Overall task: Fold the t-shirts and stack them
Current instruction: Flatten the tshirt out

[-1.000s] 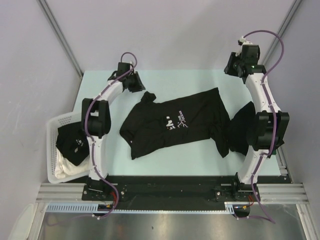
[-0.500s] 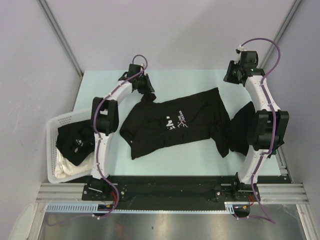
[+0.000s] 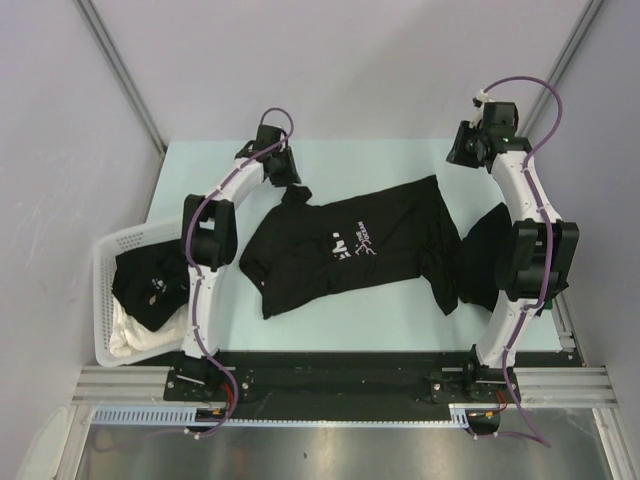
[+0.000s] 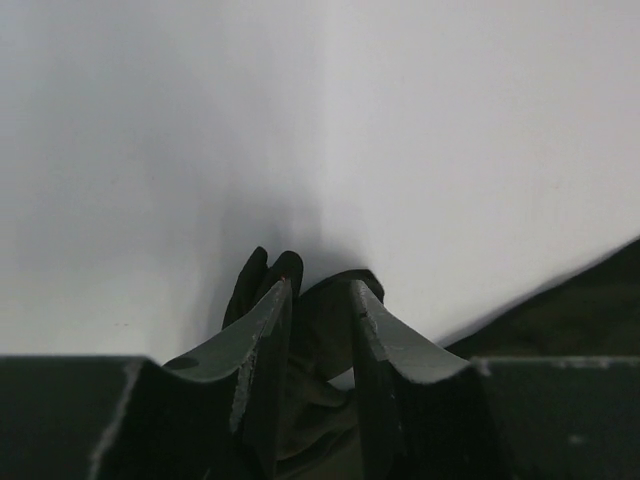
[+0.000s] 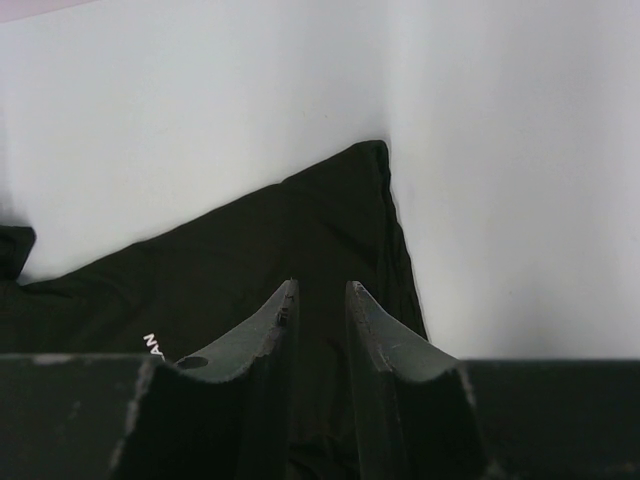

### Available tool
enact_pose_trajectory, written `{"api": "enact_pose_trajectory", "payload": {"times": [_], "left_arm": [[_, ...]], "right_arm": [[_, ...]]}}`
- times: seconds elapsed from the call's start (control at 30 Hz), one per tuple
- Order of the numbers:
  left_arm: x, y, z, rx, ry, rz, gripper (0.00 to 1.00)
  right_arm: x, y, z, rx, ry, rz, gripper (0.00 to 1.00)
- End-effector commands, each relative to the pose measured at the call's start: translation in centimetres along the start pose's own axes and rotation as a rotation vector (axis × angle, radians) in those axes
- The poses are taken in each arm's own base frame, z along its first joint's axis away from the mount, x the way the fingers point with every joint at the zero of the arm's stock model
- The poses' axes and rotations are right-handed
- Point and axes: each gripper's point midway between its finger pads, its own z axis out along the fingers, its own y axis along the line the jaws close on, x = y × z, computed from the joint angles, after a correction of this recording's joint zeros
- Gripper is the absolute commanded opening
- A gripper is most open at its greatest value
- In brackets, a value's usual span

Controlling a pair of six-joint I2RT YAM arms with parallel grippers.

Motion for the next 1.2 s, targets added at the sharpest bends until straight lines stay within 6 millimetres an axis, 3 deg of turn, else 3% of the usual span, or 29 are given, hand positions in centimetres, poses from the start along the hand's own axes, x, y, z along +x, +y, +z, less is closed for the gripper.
{"api": "enact_pose_trajectory", "payload": {"times": [0.0,0.37,0.53,0.83,1.17], "left_arm": [[-2.4,0.4,-2.5,-0.051,-0.049,0.033,0.35],[-4.3,2.7,-4.8,-0.167,-0.109,0.020,0.36],[-4.8,2.5,-6.1,-0.172,-0.122,0.023,0.37],[-2.2,2.4,-4.2,-0.128,-0.042,0.006,0.38],[-1.8,1.7,-3.0,-0.074,-0.031,-0.011,0.39]], "right_arm": [[-1.6,0.6,-1.0,-0.026,-0.052,0.003,0.30],[-1.4,0.6,-0.6,-0.031,-0.039,0.012,0.30],[-1.2,0.5,-0.2,-0.031,-0.031,0.020,0.30],[-1.3,1.0,-0.2,-0.041,-0.026,0.024,0.30],[-1.5,0.6,-0.8,-0.026,-0.026,0.008,0.30]]}}
